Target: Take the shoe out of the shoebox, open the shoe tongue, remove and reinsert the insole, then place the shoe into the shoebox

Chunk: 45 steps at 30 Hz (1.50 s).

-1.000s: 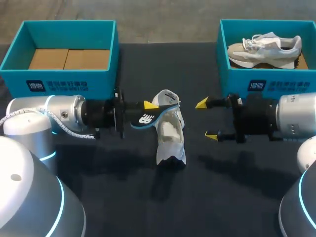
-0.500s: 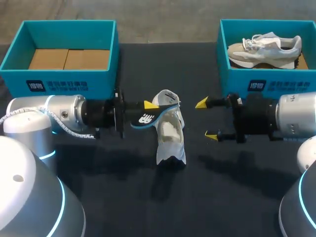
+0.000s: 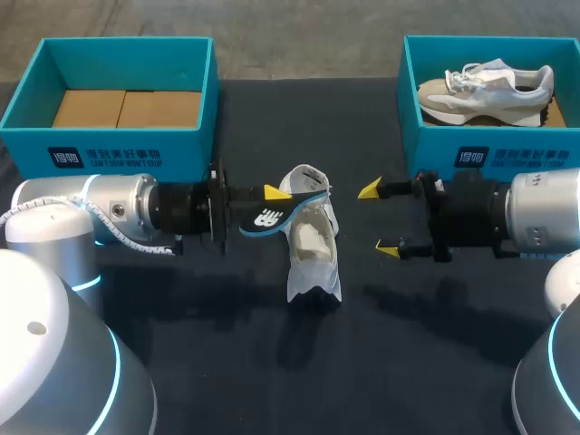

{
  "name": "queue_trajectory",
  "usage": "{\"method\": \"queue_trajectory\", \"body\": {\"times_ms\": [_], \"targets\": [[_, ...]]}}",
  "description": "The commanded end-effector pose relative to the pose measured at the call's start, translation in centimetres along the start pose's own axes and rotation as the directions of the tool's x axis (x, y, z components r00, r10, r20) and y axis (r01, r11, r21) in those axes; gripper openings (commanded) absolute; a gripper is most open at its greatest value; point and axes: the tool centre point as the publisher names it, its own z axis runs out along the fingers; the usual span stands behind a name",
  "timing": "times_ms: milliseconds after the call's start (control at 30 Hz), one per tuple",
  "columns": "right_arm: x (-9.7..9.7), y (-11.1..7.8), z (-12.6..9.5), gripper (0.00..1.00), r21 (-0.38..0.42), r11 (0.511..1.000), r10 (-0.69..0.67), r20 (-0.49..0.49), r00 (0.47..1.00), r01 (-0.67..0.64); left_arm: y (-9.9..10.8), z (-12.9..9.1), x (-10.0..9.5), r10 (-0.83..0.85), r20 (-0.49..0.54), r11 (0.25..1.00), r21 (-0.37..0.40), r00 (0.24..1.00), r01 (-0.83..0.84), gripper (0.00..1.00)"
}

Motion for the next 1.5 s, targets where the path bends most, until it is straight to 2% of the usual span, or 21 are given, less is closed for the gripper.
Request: {"method": "queue_trajectory", "body": {"times_ms": [33,267,467,733,967,1267,1500], "targets": [[-0.2,0.5,0.7,1.0,-0.012,1.0,-0.015,-0.005,1.0,0.015,0.1,0.1,0.3,0.006,-0.001,1.0,0.007,1.0,-0.006,0.0],[-0.8,1.5,1.5,1.0,-0.044,0.999,-0.032,0.015,0.999,0.032,0.9,-0.4,1.5,-0.017,-0.023,0.999,-0.034,1.0,0.017,0.0],[-1.6,2.3,2.0,1.0,-0.096,0.995,-0.024,0.077,0.997,0.031,1.2,-0.7,3.0,-0.085,-0.027,0.995,-0.047,0.996,0.084,0.0],[-3.0,2.4,3.0,1.0,-0.14,0.988,-0.048,0.152,0.987,0.07,1.5,-0.8,3.5,-0.1,-0.029,0.993,-0.065,0.995,0.098,0.0],[-4.1,1.2,4.7,1.0,-0.139,0.985,-0.078,0.173,0.982,0.103,2.0,-0.9,3.3,-0.103,-0.018,0.992,-0.07,0.995,0.102,0.0],[-3.5,-1.4,6.1,1.0,-0.09,0.979,-0.163,0.173,0.971,0.18,2.4,-0.9,3.1,-0.116,0.017,0.992,-0.056,0.993,0.117,0.0],[-3.5,-1.8,6.7,1.0,-0.077,0.975,-0.191,0.195,0.962,0.21,2.8,-0.6,3.1,-0.137,0.02,0.989,-0.052,0.99,0.138,0.0]]}}
